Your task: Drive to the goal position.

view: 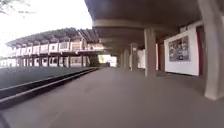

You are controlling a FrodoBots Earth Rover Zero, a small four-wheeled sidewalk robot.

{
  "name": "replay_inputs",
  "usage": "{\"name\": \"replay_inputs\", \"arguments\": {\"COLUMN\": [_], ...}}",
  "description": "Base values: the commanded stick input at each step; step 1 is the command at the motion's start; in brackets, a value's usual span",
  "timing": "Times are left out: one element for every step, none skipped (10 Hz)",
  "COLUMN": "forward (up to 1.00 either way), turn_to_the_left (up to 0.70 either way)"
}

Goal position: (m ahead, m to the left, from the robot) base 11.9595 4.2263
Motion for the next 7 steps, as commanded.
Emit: {"name": "replay_inputs", "arguments": {"forward": [0.70, 0.70, 0.70, 0.70, 0.70, 0.70, 0.70], "turn_to_the_left": [0.00, 0.00, 0.00, 0.00, 0.00, 0.00, 0.00]}}
